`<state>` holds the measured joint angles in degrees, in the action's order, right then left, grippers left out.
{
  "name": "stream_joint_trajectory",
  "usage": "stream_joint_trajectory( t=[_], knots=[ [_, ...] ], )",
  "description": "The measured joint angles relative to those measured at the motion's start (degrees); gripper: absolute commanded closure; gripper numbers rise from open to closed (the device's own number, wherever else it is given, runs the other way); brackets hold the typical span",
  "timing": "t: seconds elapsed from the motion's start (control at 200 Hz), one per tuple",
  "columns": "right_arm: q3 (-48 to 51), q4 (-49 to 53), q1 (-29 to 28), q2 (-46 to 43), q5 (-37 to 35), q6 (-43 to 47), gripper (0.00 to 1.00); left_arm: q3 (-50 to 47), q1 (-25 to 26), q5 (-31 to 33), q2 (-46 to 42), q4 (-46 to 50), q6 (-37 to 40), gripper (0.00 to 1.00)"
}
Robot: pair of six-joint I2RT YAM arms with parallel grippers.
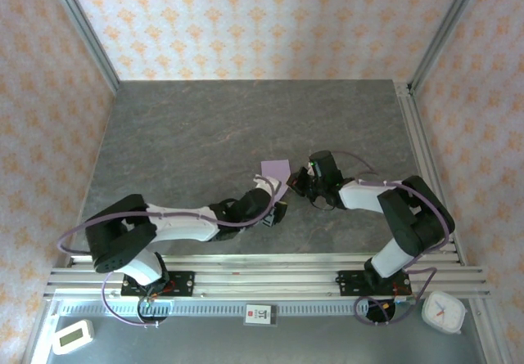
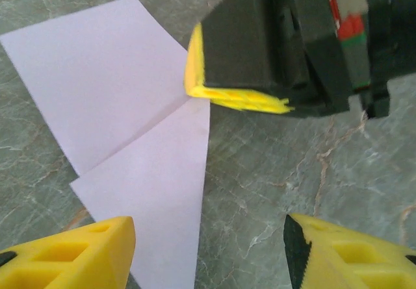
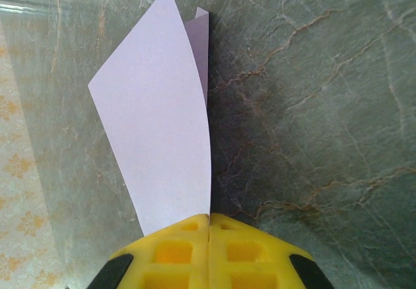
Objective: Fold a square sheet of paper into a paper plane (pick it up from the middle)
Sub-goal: Fold the wing for the fifth time at the center of the table.
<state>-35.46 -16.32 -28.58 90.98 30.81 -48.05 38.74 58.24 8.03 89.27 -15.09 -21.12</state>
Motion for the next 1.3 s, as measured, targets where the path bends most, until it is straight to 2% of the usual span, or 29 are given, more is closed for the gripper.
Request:
stream_joint_trajectory(
  t=[0.285, 0.52, 0.596, 0.771, 1.001, 1.036, 1.101, 1.141, 1.301],
  knots=[
    [0.0, 0.0, 0.0, 0.0, 0.0, 0.0, 1.0, 5.7, 3.7, 8.3, 7.5, 1.7, 3.3, 0.37],
    [0.4, 0.0, 0.0, 0.0, 0.0, 0.0, 1.0, 7.5, 3.7, 11.5, 11.2, 3.2, 3.8, 0.49],
    [0.7, 0.0, 0.0, -0.1, 0.0, 0.0, 1.0, 7.7, 3.7, 12.0, 12.1, 3.9, 4.1, 0.55],
    [1.4, 0.0, 0.0, -0.4, 0.0, 0.0, 1.0, 7.7, 3.7, 12.4, 13.3, 4.7, 4.8, 0.76],
    [2.1, -0.1, 0.0, -1.1, 0.1, -0.3, 1.0, 7.7, 3.7, 12.3, 13.6, 4.5, 4.9, 0.96],
    [2.3, 0.0, 0.0, -1.4, 0.0, -0.4, 0.92, 7.6, 3.7, 12.3, 13.6, 4.3, 5.0, 1.0],
    [2.5, 0.0, 0.0, -2.2, 0.0, -0.8, 0.76, 7.2, 3.5, 11.8, 13.6, 3.6, 5.0, 1.0],
    [2.5, 0.1, 0.0, -2.8, 0.0, -0.6, 0.7, 6.3, 3.2, 11.1, 13.3, 2.9, 5.0, 1.0],
    [1.5, 3.5, 0.0, -6.7, -1.1, 0.7, 0.67, -0.7, -1.2, 4.9, 8.1, -1.5, 4.3, 1.0]
  ],
)
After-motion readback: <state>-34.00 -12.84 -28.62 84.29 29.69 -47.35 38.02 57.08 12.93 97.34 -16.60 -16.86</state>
